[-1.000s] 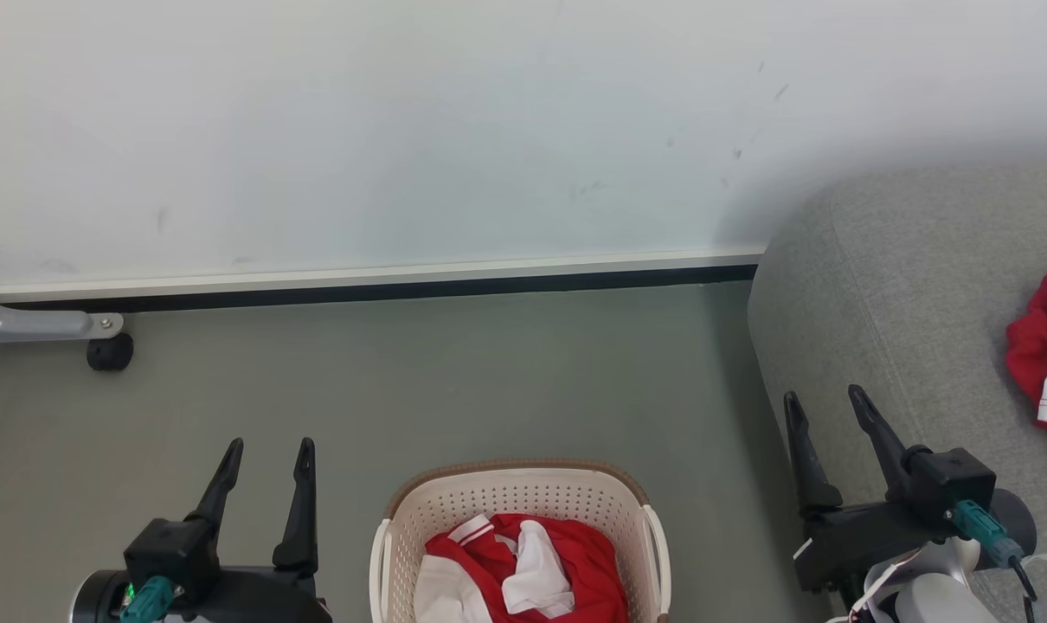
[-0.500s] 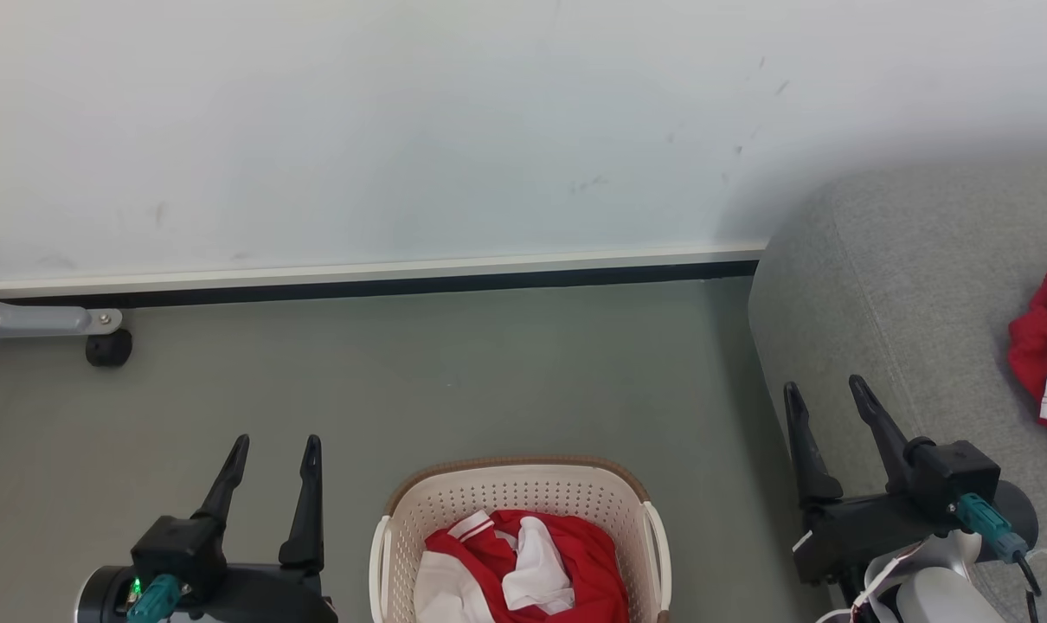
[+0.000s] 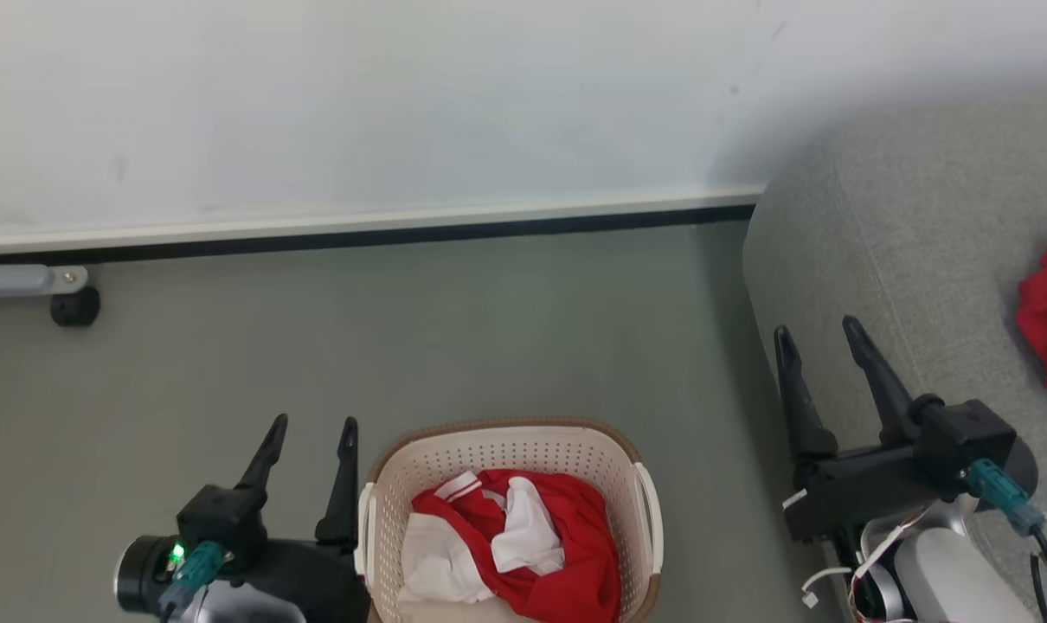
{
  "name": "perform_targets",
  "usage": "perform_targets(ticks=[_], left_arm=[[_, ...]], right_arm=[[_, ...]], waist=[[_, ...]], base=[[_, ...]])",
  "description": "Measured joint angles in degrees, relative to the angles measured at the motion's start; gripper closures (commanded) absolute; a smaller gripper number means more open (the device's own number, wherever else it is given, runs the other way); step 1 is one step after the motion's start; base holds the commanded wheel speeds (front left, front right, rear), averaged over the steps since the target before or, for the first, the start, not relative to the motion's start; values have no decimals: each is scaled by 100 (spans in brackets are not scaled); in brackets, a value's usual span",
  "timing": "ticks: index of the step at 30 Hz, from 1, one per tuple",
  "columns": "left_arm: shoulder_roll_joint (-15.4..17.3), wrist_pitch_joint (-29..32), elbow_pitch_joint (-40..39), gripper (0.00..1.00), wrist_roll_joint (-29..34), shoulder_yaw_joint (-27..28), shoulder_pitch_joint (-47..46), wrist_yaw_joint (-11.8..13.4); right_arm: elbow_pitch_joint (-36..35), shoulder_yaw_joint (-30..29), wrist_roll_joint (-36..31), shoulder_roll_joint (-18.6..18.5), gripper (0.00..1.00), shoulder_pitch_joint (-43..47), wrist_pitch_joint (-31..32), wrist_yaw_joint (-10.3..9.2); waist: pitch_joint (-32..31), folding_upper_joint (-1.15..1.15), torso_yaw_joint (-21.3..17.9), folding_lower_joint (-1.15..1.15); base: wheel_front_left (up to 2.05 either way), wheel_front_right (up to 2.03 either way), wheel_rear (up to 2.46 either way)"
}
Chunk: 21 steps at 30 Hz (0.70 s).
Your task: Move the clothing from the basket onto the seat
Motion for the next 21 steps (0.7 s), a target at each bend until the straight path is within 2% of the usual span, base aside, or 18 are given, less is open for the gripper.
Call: perform_targets(ticks=[9,21], left_arm=[[-204,147,534,0,76,-286,-604,-125],[-269,341,1412,0,250,-619,-1383,-407]], right_arm=[[-554,-16,-96,1,0,-330,59,-43],[-1279,56,-208,135,0,-861,153,-64]], waist=[[629,0,-155,0],[1605,1,-449,1]], base=[[0,0,0],[0,0,0]])
